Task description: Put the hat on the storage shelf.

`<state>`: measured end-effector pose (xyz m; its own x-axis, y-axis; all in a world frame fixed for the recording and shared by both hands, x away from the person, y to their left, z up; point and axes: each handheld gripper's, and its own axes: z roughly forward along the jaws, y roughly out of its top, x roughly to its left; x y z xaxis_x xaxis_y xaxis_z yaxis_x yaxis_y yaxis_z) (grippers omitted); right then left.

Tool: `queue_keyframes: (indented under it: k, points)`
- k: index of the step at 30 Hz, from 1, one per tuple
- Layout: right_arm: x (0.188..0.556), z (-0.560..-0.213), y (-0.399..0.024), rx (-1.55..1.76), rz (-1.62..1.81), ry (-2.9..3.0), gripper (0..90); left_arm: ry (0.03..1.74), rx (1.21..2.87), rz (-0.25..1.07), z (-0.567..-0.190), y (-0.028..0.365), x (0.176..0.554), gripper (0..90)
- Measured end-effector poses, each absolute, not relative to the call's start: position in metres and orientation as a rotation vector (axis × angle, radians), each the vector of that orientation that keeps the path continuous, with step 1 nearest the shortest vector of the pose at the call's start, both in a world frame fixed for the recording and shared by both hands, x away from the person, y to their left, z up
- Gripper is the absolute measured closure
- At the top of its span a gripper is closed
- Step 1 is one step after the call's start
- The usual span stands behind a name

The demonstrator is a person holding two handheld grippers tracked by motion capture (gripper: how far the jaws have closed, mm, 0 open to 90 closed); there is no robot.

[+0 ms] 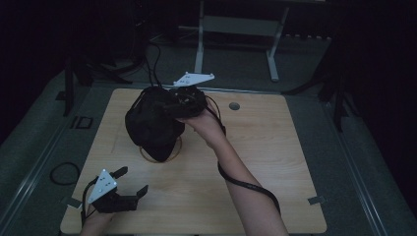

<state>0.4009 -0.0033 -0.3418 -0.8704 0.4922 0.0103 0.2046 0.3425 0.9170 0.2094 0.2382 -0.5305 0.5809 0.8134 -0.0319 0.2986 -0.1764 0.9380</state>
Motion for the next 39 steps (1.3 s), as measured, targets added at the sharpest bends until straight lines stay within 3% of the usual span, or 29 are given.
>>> queue_keyframes:
  k: [2,3,7,39]
  points:
    - [0.4,-0.344,-0.008,0.639,1.559,2.338,27.2,0.925,1.744,0.603,-0.532,0.237,0.21,4.2]
    - [0.398,-0.347,-0.013,0.622,1.581,2.346,18.0,0.929,1.743,0.599,-0.533,0.237,0.21,4.2]
    - [0.393,-0.356,-0.023,0.614,1.588,2.366,14.2,0.933,1.746,0.594,-0.535,0.236,0.21,4.2]
    - [0.347,-0.412,-0.067,0.505,1.557,2.383,13.6,0.936,1.745,0.577,-0.543,0.236,0.21,3.3]
